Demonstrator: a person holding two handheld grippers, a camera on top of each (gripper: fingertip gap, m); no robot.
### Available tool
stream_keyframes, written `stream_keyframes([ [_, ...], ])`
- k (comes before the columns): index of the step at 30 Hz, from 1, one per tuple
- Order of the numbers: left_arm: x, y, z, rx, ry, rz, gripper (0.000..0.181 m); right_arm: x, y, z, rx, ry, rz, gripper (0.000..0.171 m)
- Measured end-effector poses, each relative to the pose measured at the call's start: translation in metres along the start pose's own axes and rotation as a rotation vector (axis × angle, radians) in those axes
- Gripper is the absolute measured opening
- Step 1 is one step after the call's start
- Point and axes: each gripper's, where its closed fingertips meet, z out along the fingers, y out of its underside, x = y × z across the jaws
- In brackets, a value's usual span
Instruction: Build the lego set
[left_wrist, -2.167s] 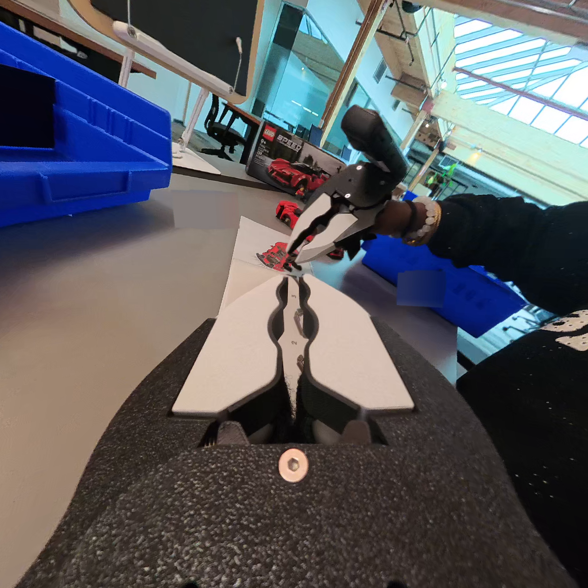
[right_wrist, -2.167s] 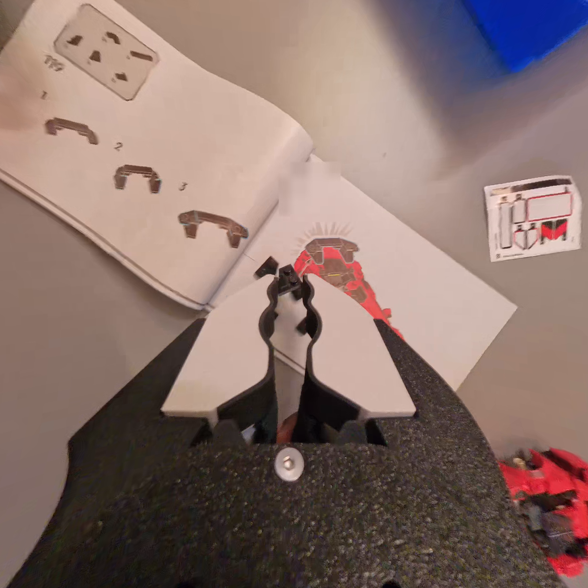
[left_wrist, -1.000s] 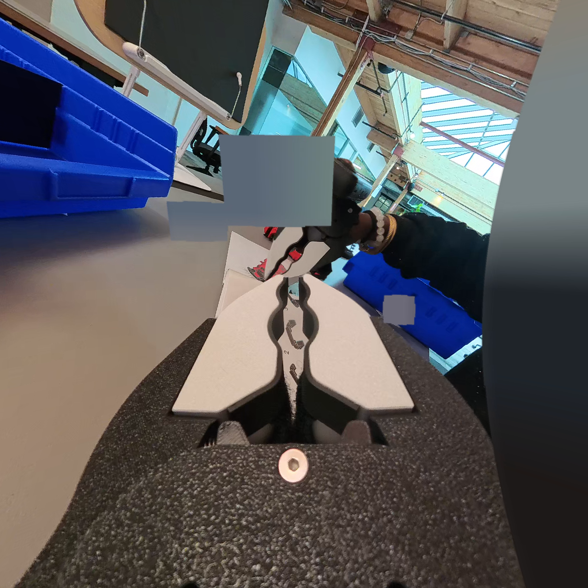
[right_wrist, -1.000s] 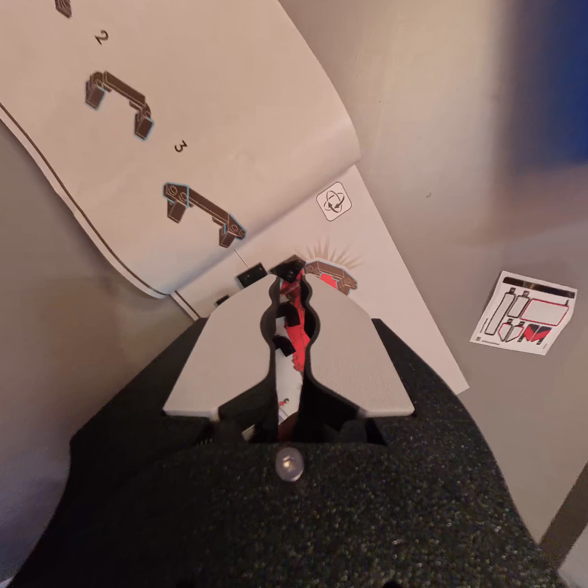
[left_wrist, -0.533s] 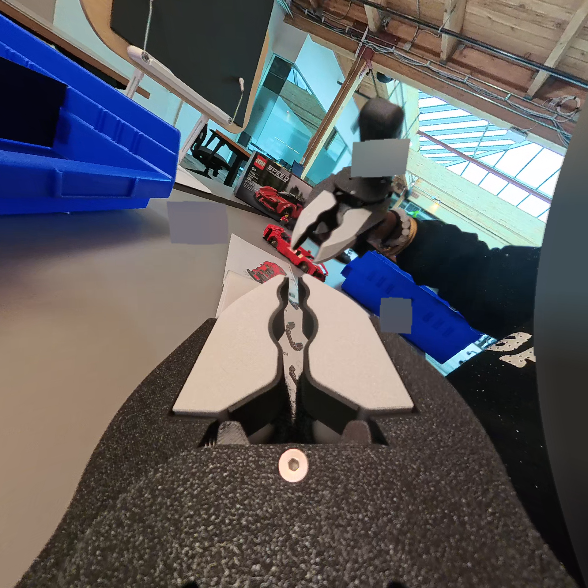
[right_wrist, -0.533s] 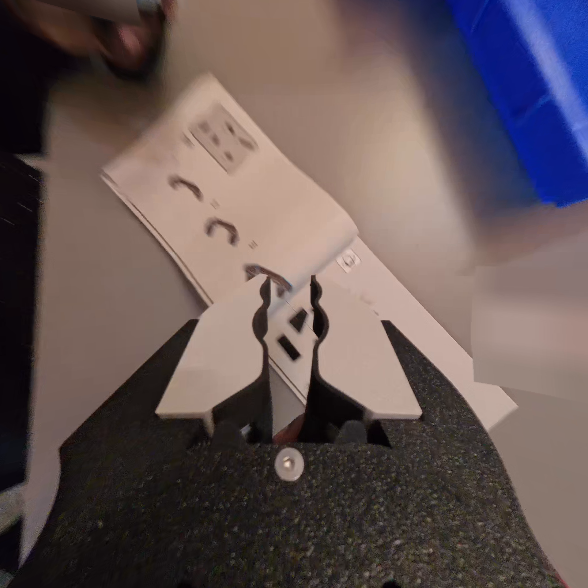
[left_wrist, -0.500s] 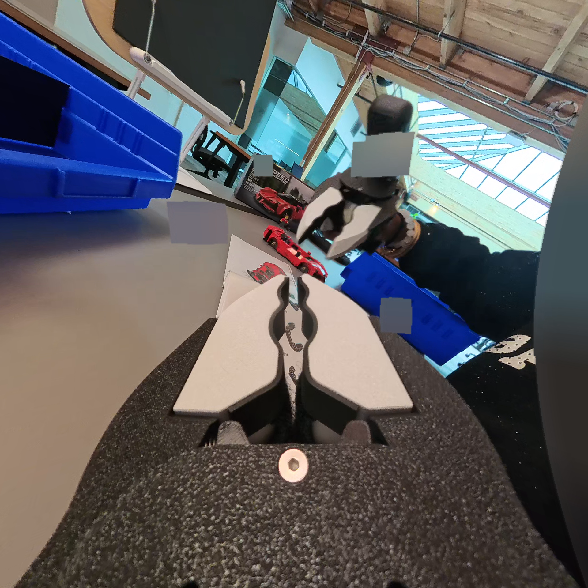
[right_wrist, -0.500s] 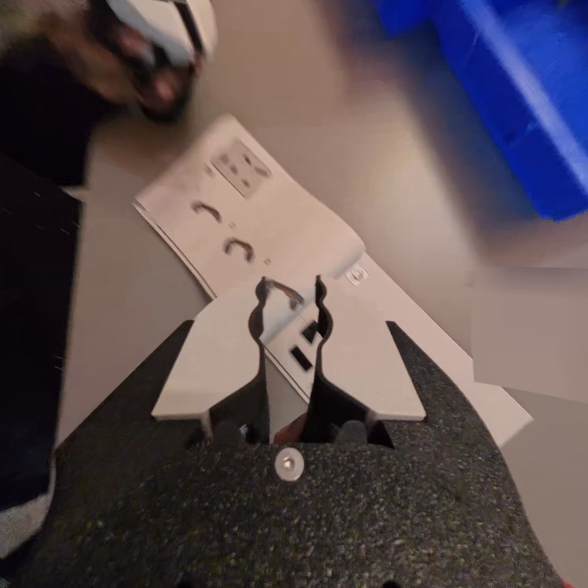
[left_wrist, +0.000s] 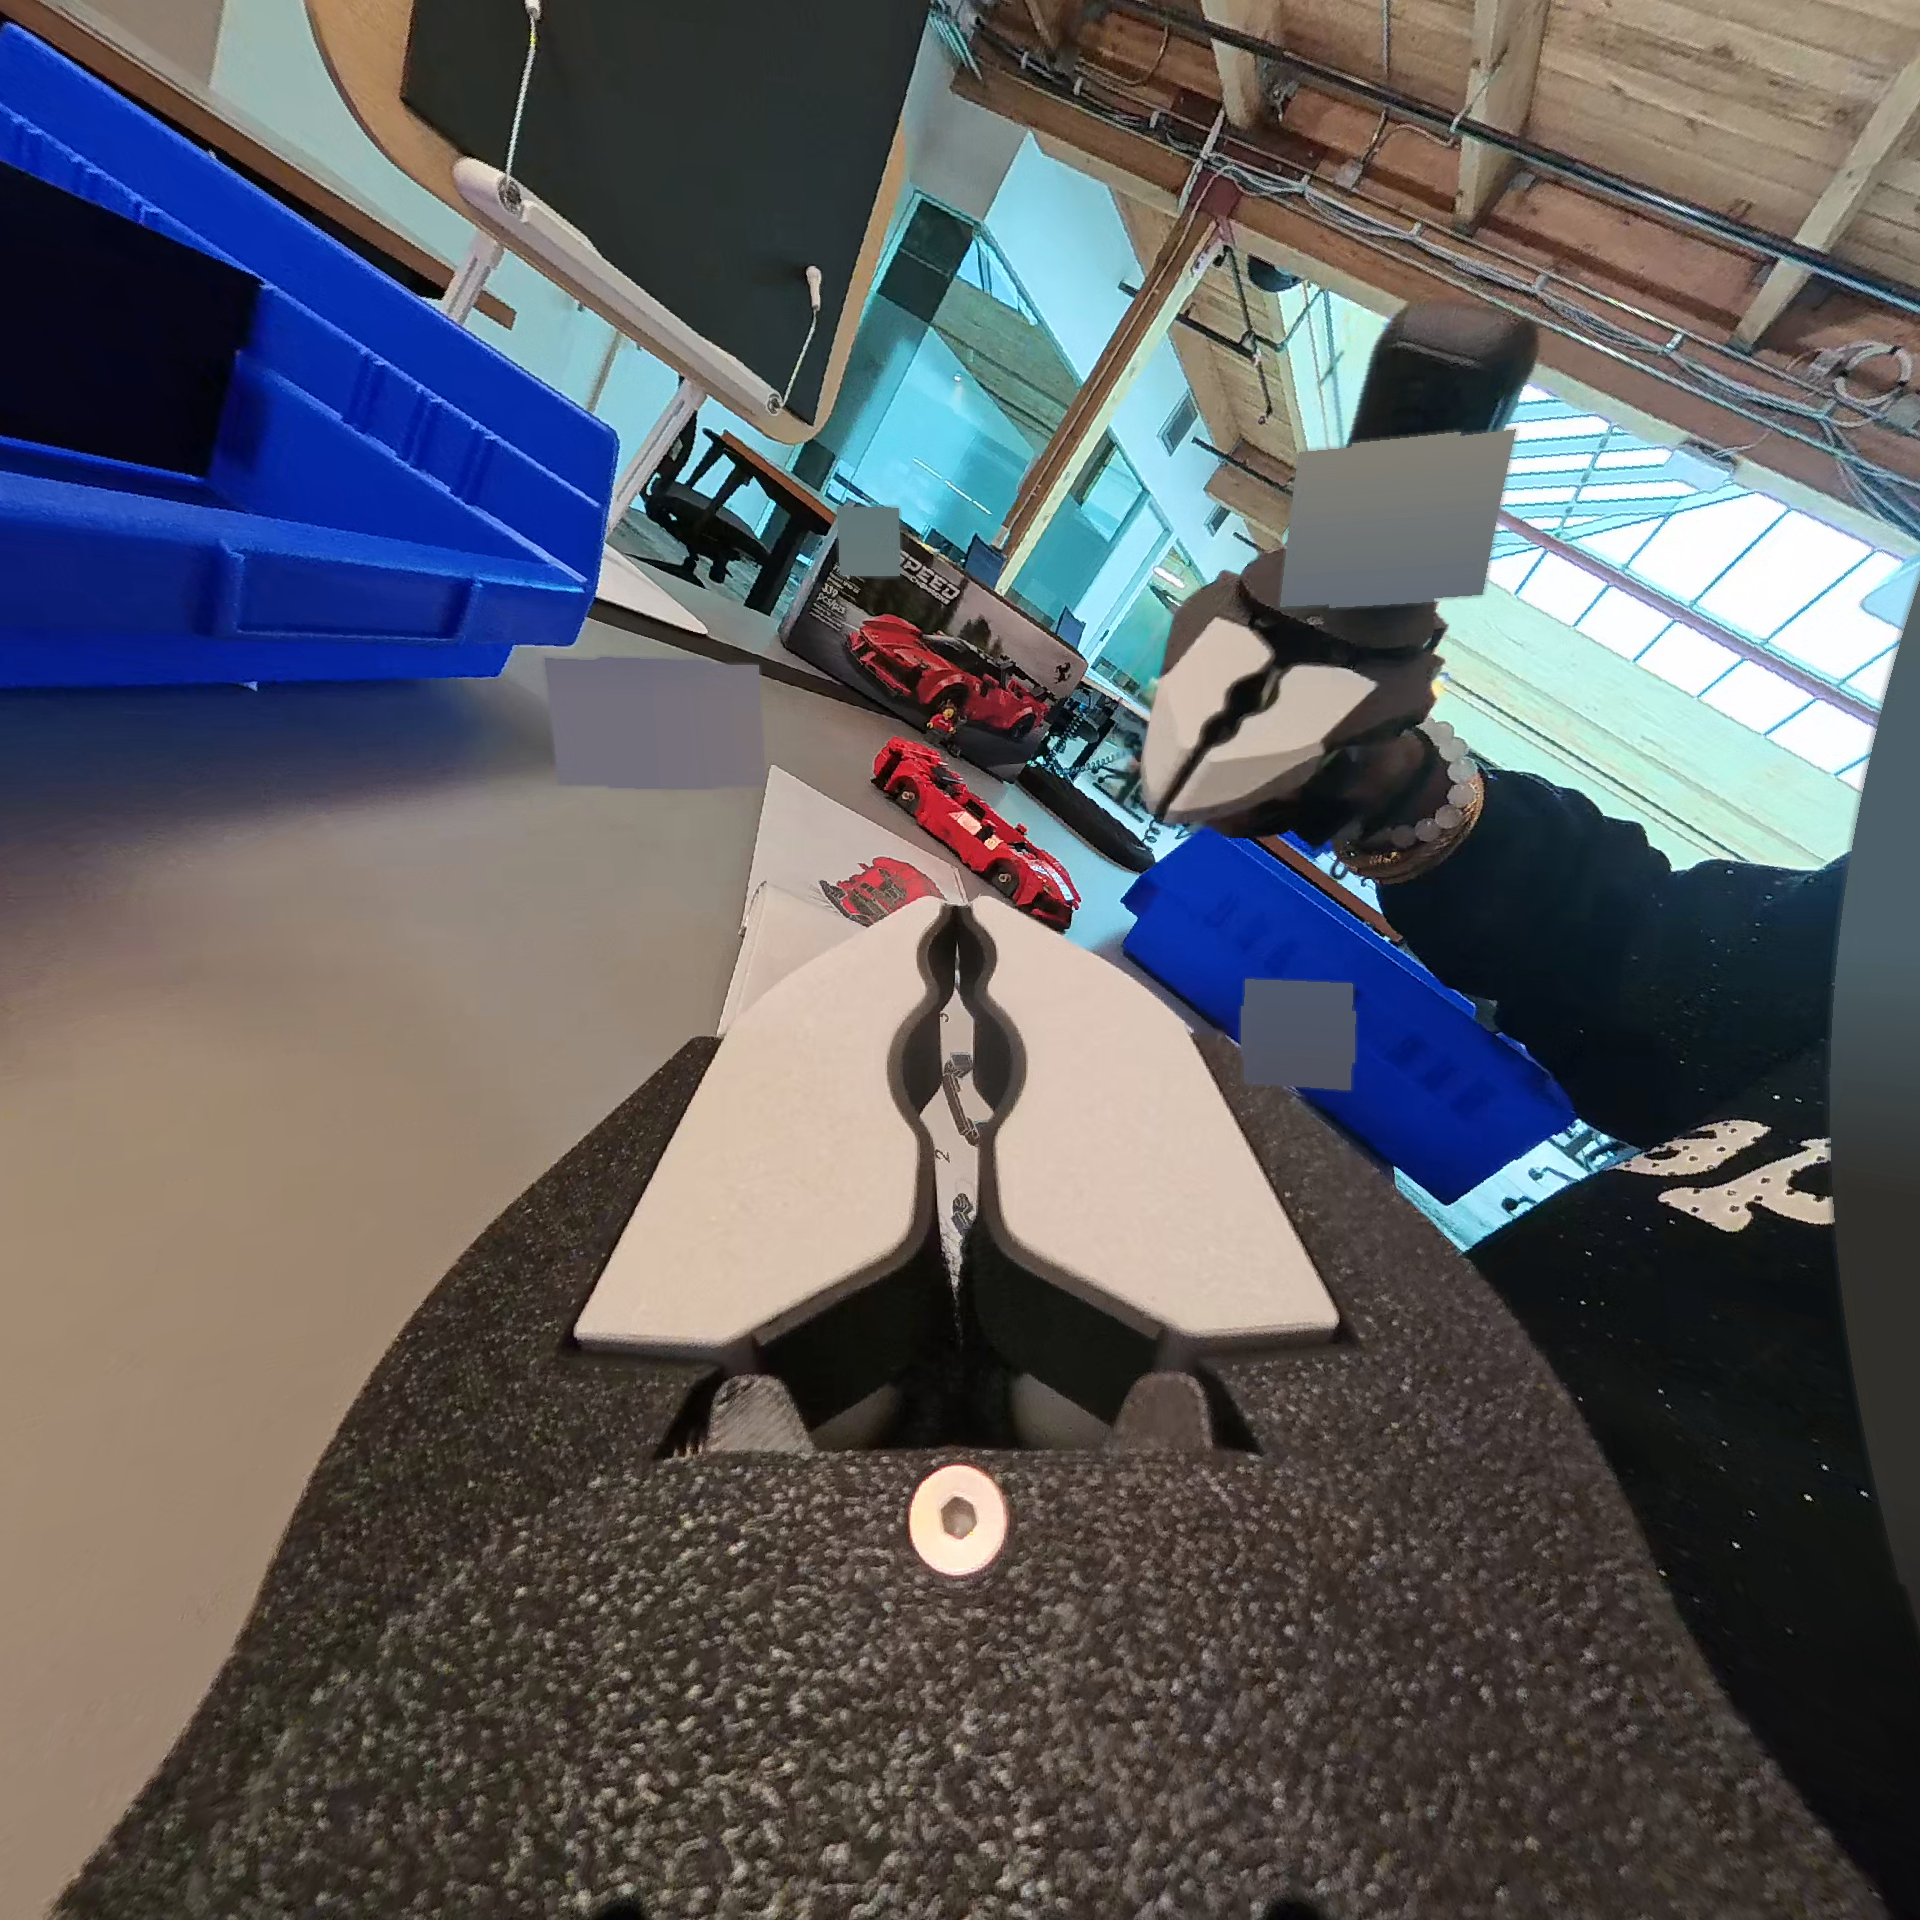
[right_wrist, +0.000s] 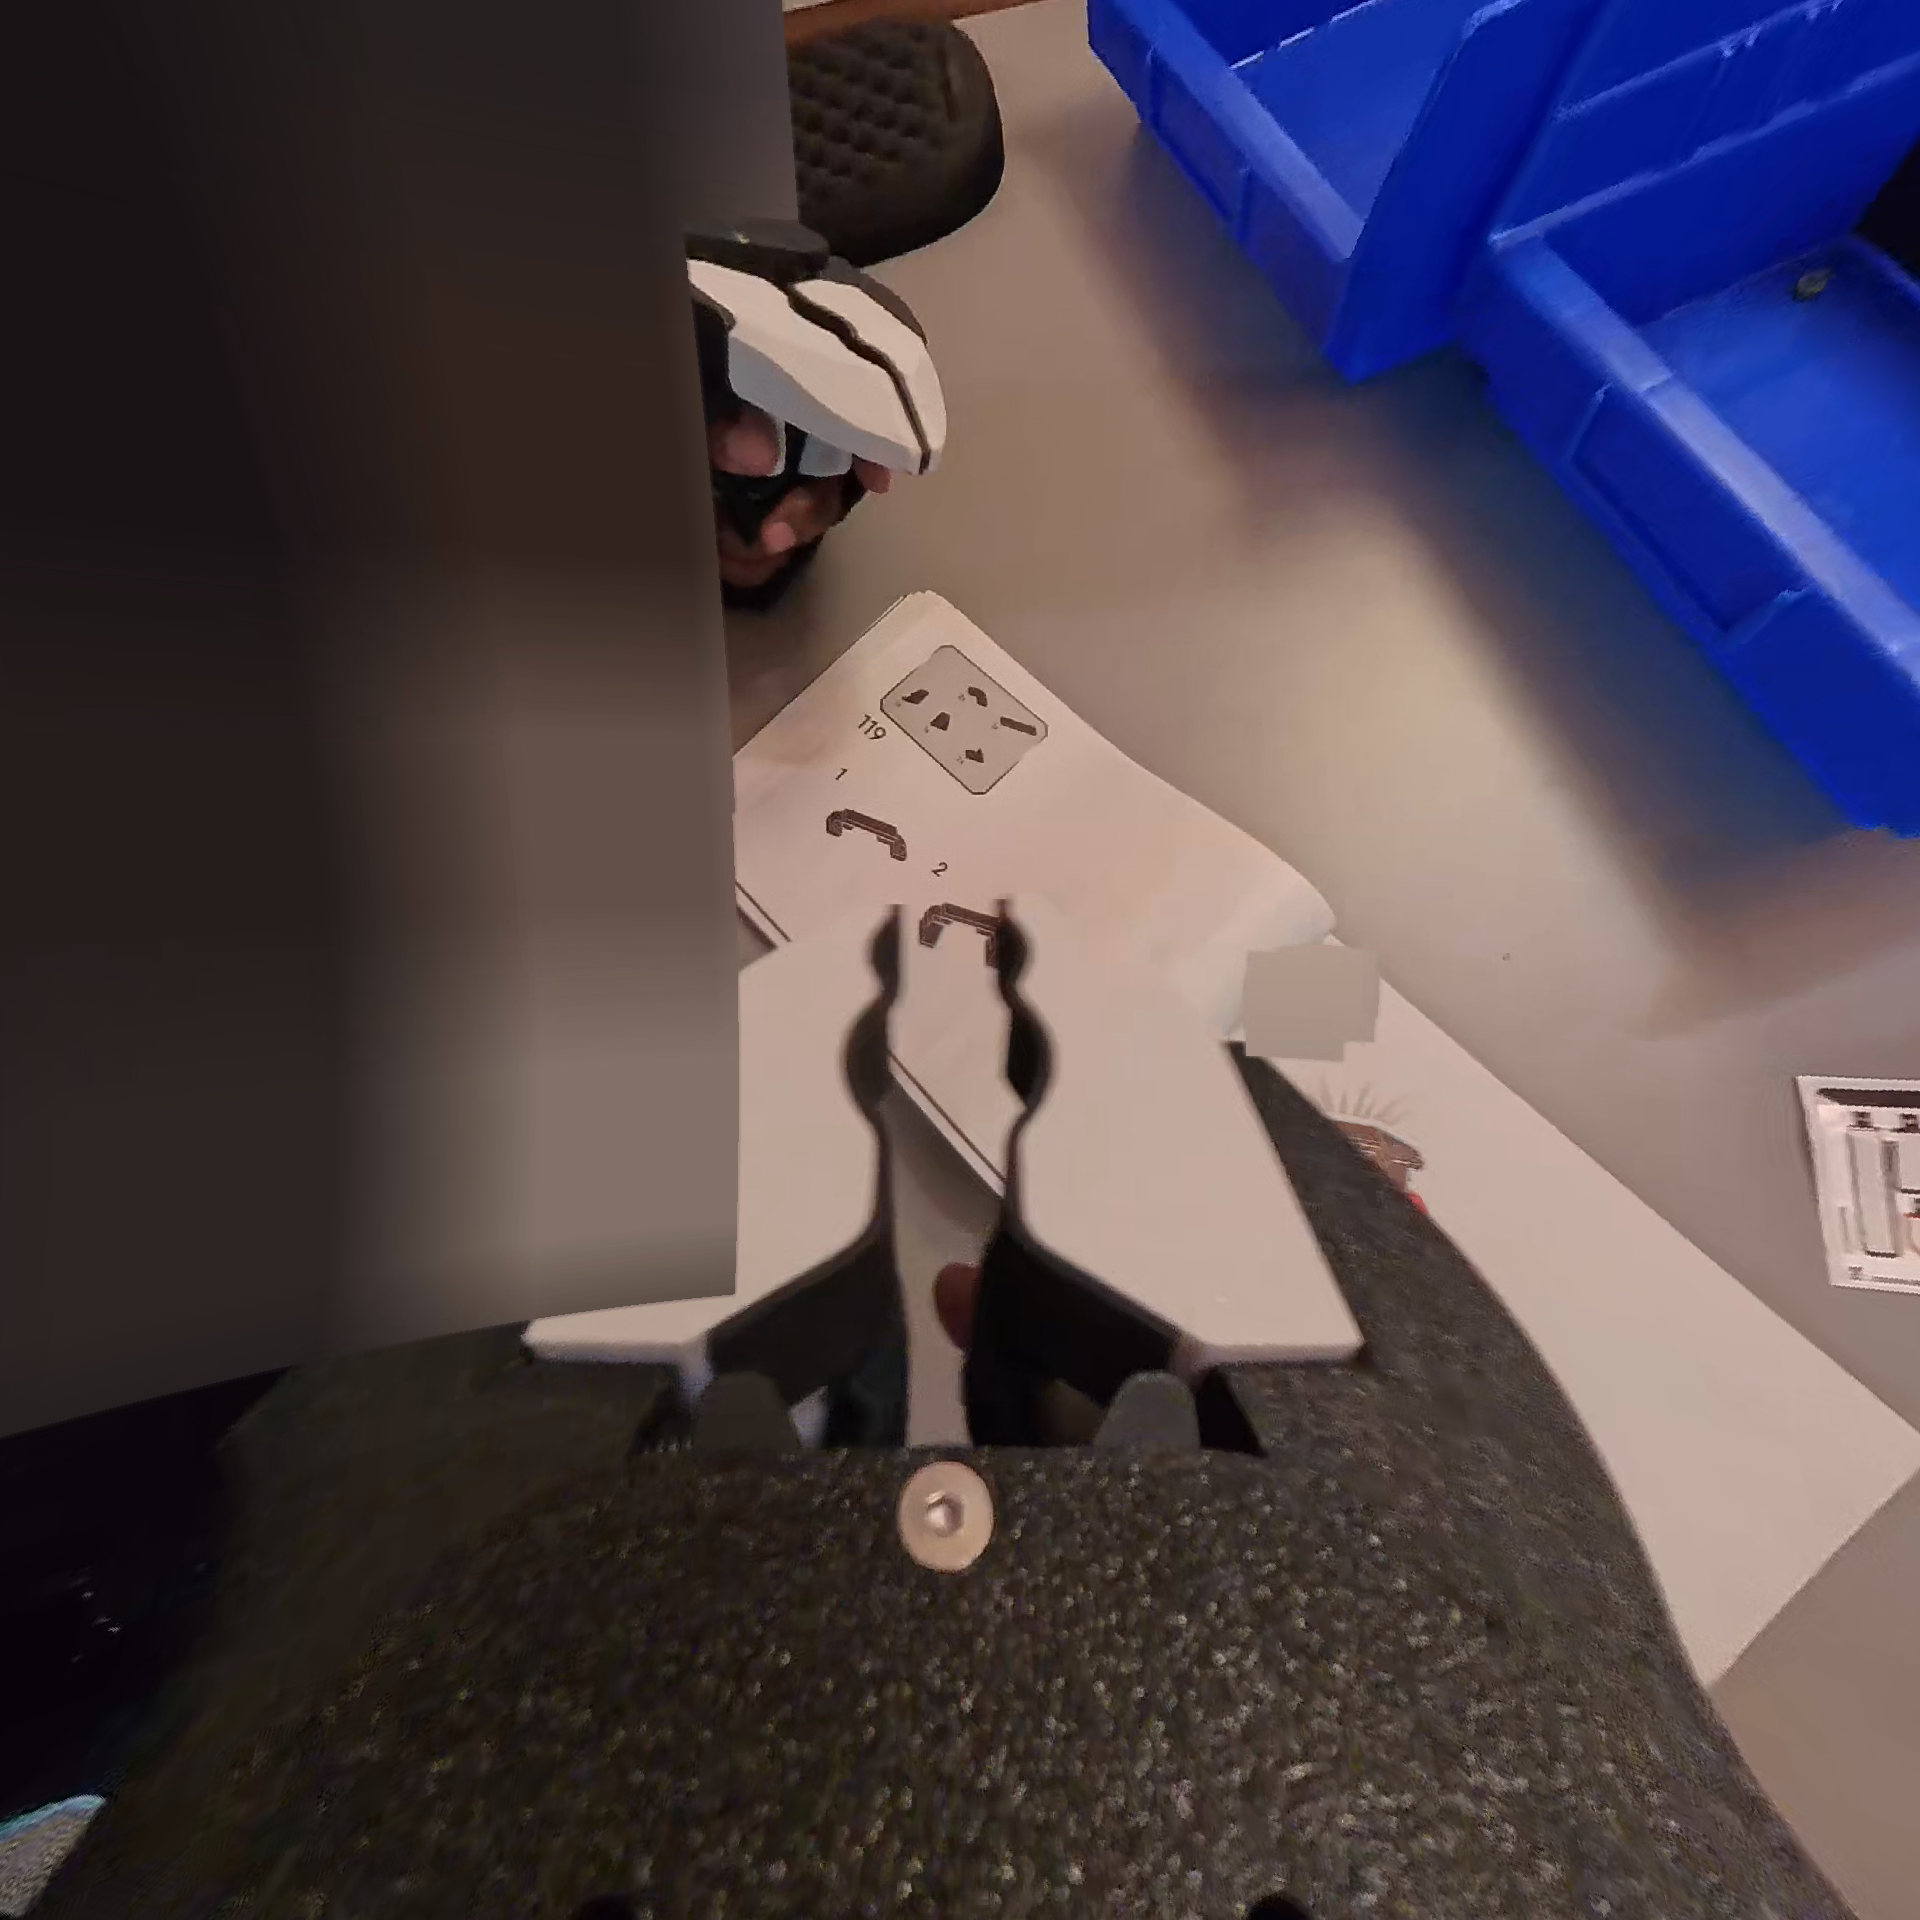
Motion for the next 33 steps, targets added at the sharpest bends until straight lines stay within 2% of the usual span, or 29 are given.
stream_keyframes([
  [1, 0.000, 0.000, 0.000, 0.001, 0.002, 0.000, 0.000, 0.000, 0.000, -0.002, -0.002, 0.017, -0.028, 0.000],
  [4, 0.001, 0.000, 0.000, -0.003, 0.011, -0.003, 0.000, 0.001, -0.002, -0.003, -0.003, 0.053, -0.072, 0.002],
  [5, 0.001, 0.001, 0.000, -0.005, 0.014, -0.006, 0.000, 0.000, -0.004, -0.003, 0.017, 0.053, -0.070, 0.012],
  [7, 0.001, 0.000, 0.000, -0.003, 0.016, -0.006, 0.000, -0.002, -0.004, -0.003, 0.015, 0.040, -0.082, 0.000],
  [10, 0.001, 0.001, 0.000, -0.003, 0.016, -0.004, 0.000, -0.002, 0.001, -0.002, -0.028, 0.070, -0.118, 0.000],
  [11, 0.001, 0.001, -0.001, -0.004, 0.015, -0.004, 0.000, -0.001, 0.000, -0.002, -0.016, 0.086, -0.118, 0.010],
  [12, 0.001, 0.001, -0.001, -0.005, 0.015, -0.005, 0.000, -0.001, 0.001, -0.003, -0.021, 0.086, -0.114, 0.006],
  [13, 0.001, 0.001, -0.001, -0.005, 0.015, -0.006, 0.000, -0.003, 0.005, -0.004, -0.042, 0.068, -0.118, 0.000],
  [15, 0.001, 0.001, 0.000, -0.008, 0.017, -0.008, 0.000, -0.004, 0.017, -0.004, -0.118, 0.063, -0.128, 0.000],
  [18, 0.001, 0.001, 0.000, -0.009, 0.018, -0.009, 0.000, 0.002, 0.030, -0.004, -0.174, 0.132, -0.132, 0.000],
  [19, 0.001, 0.001, 0.000, -0.010, 0.018, -0.009, 0.000, 0.006, 0.038, -0.005, -0.215, 0.159, -0.120, 0.007],
  [22, 0.001, 0.002, 0.000, -0.013, 0.018, -0.012, 0.000, 0.024, 0.067, -0.012, -0.351, 0.245, -0.139, 0.000],
  [26, 0.001, 0.002, 0.000, -0.015, 0.019, -0.014, 0.000, 0.038, 0.084, -0.005, -0.402, 0.261, -0.151, 0.000],
  [27, 0.001, 0.002, 0.001, -0.016, 0.019, -0.013, 0.000, 0.040, 0.083, -0.001, -0.400, 0.251, -0.163, 0.003],
  [29, 0.001, 0.002, 0.000, -0.018, 0.019, -0.013, 0.000, 0.048, 0.085, 0.007, -0.418, 0.223, -0.177, 0.027],
  [30, 0.002, 0.003, 0.000, -0.019, 0.020, -0.014, 0.000, 0.052, 0.088, 0.010, -0.439, 0.208, -0.187, 0.033],
  [33, 0.002, 0.003, 0.000, -0.019, 0.023, -0.018, 0.000, 0.065, 0.094, 0.017, -0.461, 0.175, -0.238, 0.031],
])
